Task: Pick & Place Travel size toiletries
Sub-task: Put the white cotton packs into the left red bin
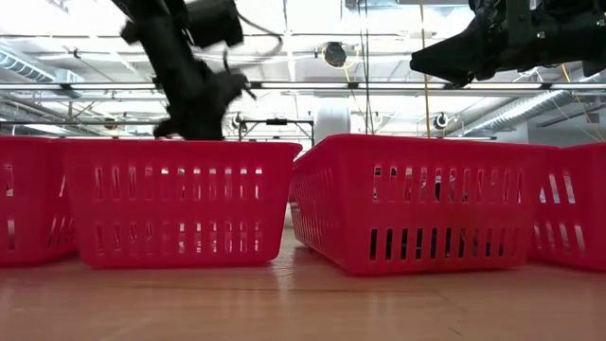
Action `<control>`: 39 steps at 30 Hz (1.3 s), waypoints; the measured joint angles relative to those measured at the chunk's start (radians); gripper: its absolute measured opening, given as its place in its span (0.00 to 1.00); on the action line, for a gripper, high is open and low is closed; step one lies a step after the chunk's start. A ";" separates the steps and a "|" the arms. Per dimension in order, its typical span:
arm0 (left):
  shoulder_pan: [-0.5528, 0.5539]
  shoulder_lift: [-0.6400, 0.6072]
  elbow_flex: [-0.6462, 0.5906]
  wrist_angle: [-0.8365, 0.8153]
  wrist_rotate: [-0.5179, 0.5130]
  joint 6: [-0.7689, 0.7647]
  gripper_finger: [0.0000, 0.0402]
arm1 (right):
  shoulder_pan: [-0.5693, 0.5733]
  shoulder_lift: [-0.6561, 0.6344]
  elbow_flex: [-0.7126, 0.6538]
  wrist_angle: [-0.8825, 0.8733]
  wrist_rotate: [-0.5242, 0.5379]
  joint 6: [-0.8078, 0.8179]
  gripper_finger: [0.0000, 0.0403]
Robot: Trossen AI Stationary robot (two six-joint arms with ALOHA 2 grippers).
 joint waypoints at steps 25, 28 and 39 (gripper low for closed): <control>-0.732 -0.283 0.000 -0.212 -0.115 -0.435 0.00 | 0.000 0.000 0.000 0.007 -0.003 -0.015 0.32; -0.779 -0.223 0.000 -0.194 -0.128 -0.502 0.01 | 0.000 0.000 0.000 0.008 -0.003 -0.016 0.32; -0.844 -0.014 0.000 -0.083 -0.028 -0.397 0.03 | 0.000 0.000 0.000 0.008 -0.004 -0.016 0.32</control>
